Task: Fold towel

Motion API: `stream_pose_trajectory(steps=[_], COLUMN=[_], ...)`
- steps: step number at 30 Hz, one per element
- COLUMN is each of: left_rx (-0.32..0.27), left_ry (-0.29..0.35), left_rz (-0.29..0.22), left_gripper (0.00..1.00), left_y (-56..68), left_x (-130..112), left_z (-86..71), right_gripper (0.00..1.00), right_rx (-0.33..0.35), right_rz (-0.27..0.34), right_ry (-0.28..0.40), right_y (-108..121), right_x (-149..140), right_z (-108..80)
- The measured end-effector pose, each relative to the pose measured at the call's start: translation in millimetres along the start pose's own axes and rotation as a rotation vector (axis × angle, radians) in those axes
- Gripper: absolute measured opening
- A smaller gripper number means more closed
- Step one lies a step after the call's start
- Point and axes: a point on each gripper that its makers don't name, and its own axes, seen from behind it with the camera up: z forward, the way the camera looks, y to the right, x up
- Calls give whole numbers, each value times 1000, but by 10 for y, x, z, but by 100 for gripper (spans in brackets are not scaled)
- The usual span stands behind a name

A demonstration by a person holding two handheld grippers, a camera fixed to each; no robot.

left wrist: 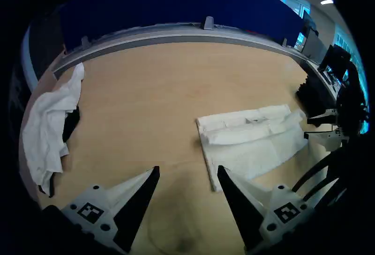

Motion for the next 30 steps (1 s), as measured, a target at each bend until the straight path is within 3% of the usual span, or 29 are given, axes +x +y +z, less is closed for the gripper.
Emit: stream_pose_trajectory(steps=[9, 16, 30], left_rx=[14, 35, 119], left_ry=[15, 22, 37], left_rz=[-8, -29, -80], left_gripper=[91, 92, 91], left_y=[-58, -165, -563], left_x=[1, -58, -241], left_z=[-59, -144, -401], right_gripper=[100, 100, 100], right_rx=[45, 112, 227], right_rz=[-10, -40, -131], right_ry=[6, 6, -4], right_y=[-234, -613, -1321], right_x=[42, 81, 207], right_z=[-18, 50, 278])
